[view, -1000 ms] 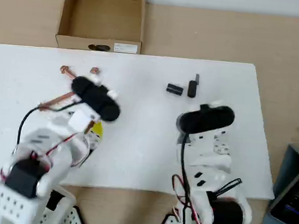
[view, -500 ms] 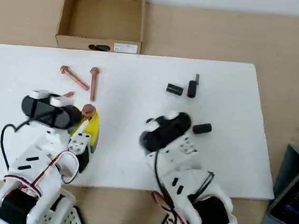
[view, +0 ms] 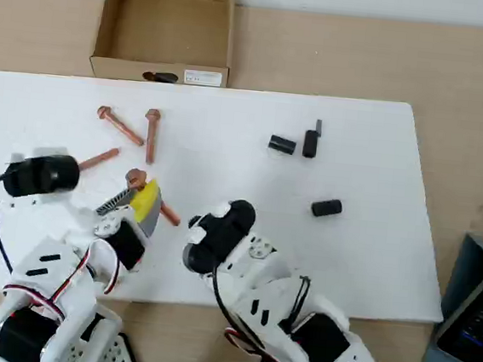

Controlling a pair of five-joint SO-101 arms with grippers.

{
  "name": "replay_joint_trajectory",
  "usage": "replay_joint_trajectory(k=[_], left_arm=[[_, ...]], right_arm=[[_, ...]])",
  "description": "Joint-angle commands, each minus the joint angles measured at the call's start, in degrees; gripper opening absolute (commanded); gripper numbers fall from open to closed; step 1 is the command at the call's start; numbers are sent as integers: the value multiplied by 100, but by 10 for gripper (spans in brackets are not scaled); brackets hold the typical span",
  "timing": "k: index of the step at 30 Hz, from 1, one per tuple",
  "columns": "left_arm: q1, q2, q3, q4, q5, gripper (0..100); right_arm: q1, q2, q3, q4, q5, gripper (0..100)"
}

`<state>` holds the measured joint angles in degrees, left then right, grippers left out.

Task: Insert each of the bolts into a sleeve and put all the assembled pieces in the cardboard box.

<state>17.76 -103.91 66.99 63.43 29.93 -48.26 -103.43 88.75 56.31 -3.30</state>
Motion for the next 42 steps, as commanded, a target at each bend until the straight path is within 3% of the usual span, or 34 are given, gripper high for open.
replay_joint_trajectory(k=[1, 11, 18, 24, 42], left_arm=[[62, -57, -325, -176, 229, 2], [62, -57, -325, -193, 466, 4], [44, -57, -273, -818, 466, 4], [53, -57, -88, -782, 440, 4], [70, -57, 431, -782, 431, 4]], right_arm=[[-66, -1042, 22, -352, 18, 9], [-66, -1042, -13, -510, 62, 9], [-66, -1051, -13, -510, 70, 9], [-66, -1051, -31, -519, 554, 9], [-66, -1051, -330, -519, 545, 9]])
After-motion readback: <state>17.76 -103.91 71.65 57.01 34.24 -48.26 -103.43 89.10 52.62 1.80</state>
